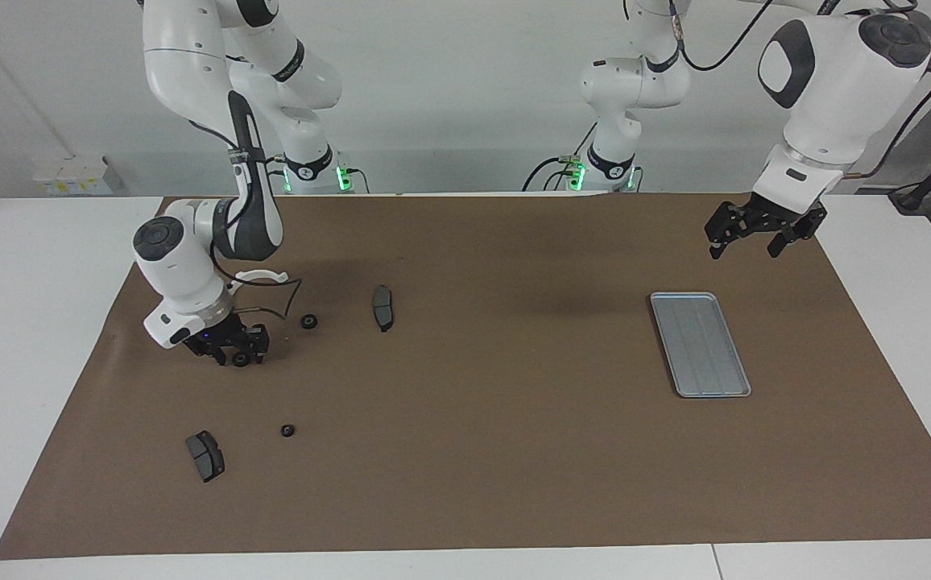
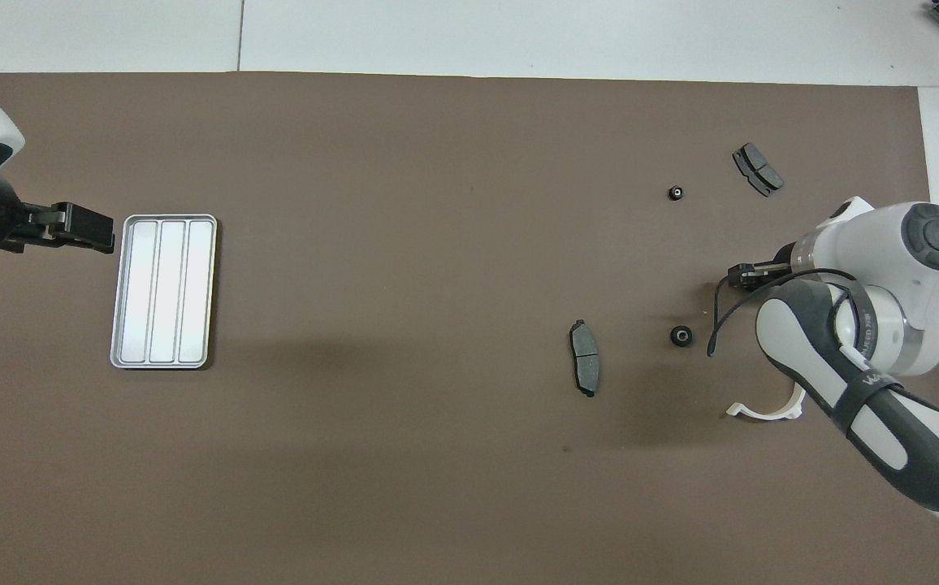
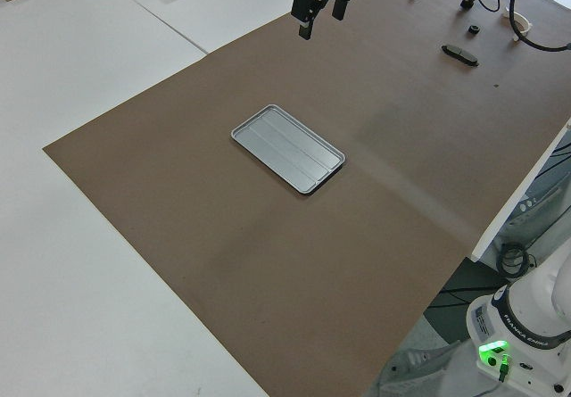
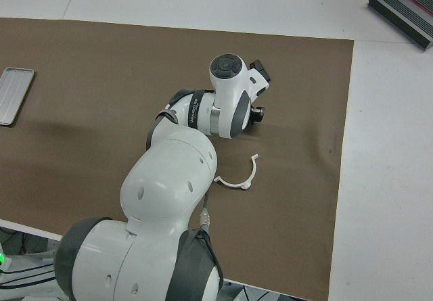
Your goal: Pick bearing gear from pile to tray
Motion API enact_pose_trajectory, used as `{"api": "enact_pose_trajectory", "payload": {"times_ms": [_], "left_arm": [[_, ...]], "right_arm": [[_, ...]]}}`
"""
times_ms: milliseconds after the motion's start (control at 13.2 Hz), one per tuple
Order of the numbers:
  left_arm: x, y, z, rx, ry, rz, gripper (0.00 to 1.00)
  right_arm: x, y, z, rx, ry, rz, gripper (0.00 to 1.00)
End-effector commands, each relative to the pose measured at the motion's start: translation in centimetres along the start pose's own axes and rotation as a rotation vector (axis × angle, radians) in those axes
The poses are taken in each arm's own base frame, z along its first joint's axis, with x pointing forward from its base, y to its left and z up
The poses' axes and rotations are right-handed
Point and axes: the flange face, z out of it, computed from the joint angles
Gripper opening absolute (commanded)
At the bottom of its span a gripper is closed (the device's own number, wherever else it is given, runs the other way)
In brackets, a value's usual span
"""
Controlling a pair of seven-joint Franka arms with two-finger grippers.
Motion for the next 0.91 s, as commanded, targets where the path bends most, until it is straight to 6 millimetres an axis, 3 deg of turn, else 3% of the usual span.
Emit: {"api": "enact_pose_trajectory", "payload": {"times_ms": [0, 76, 152, 304, 456, 608, 835], "left_arm": [[-0.9, -0.2, -0.1, 0.012, 0.006, 0.003, 1.0], [-0.9, -0.1, -0.1, 0.012, 0.006, 0.005, 1.0], [-0.9, -0.2, -0.2, 0.012, 0.009, 0.003, 1.0], [-0.9, -0.1, -0.1, 0.012, 0.004, 0.005, 1.0], [-0.9, -0.2, -0.2, 0.012, 0.007, 0.003, 1.0], [-0.9, -0.1, -0.1, 0.012, 0.006, 0.005, 1.0], [-0.9, -0.2, -0.1, 0.012, 0.006, 0.003, 1.0]], "right_arm": [[-0.4, 0.3, -0.6, 0.019, -0.009, -0.015, 0.18], [-0.2, 0.1, -1.1, 0.018, 0.0, -0.017, 0.14], [0.1, -0.4, -1.6, 0.017, 0.011, -0.023, 0.0], [0.7, -1.2, -3.2, 0.016, 0.038, -0.018, 0.0], [1.2, -3.3, -4.4, 0.02, 0.061, -0.023, 0.0], [1.9, -7.3, -5.1, 0.028, 0.065, -0.001, 0.0], [2.5, -15.2, -6.7, 0.049, 0.096, 0.069, 0.0]]}}
